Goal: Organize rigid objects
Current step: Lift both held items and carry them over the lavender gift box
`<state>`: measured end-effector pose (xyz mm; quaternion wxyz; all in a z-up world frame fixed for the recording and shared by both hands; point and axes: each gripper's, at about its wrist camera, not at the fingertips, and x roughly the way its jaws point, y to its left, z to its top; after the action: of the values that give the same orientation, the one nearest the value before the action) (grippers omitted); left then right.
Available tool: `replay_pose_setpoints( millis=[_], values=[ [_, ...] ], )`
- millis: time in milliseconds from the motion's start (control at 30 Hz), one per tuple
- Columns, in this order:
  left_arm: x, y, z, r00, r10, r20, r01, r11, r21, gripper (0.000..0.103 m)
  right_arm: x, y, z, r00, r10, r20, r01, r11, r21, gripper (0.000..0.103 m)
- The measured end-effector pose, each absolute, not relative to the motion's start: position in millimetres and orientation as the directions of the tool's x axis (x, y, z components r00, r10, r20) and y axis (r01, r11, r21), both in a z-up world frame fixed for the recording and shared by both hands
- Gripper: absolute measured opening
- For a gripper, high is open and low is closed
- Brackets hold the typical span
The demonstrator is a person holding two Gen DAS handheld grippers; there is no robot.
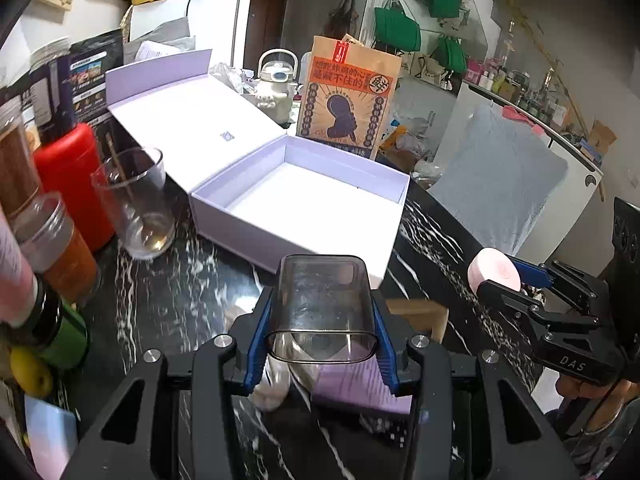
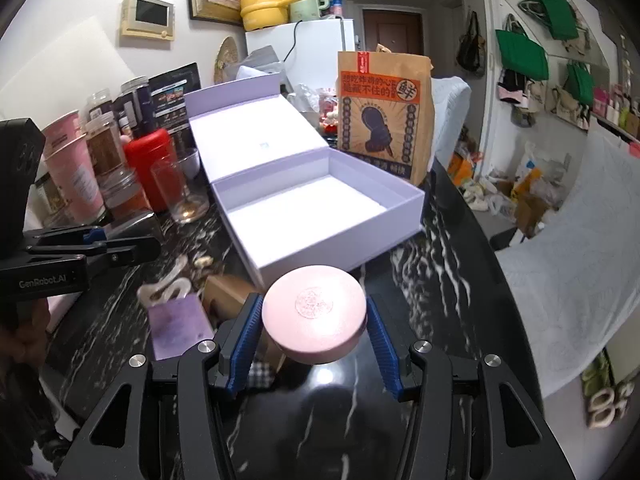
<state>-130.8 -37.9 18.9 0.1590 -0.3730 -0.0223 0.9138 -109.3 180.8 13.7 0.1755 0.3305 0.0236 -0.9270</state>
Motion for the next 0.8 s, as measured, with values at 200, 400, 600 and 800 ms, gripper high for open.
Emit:
replay_pose_setpoints(
  millis=[200,400,600,800],
  values=[
    [-151,-33,31,-0.677,0.295,-0.675,-0.281,-0.95,-0.135,0.045,-132,178,25,-0.72,-0.322,-0.614,0.359,-0.931,0.067,0.051],
    [-171,-30,42,-0.682,0.291,-0.671,-0.288,-0.95,-0.12,0.045,-153,174,40,-0.725,-0.335,-0.602,0.381,-0.923,0.055,0.051],
    [-193,-24,49,-0.671,0.303,-0.676,-0.31,-0.944,-0.115,0.045,-173,170,52,-0.729,-0.336,-0.596,0.388,-0.921,0.044,0.051],
    [-216,-23,60,-0.67,0.311,-0.675,-0.322,-0.94,-0.113,0.045,-197,168,61,-0.73,-0.329,-0.599,0.381,-0.923,0.044,0.051]
  ],
)
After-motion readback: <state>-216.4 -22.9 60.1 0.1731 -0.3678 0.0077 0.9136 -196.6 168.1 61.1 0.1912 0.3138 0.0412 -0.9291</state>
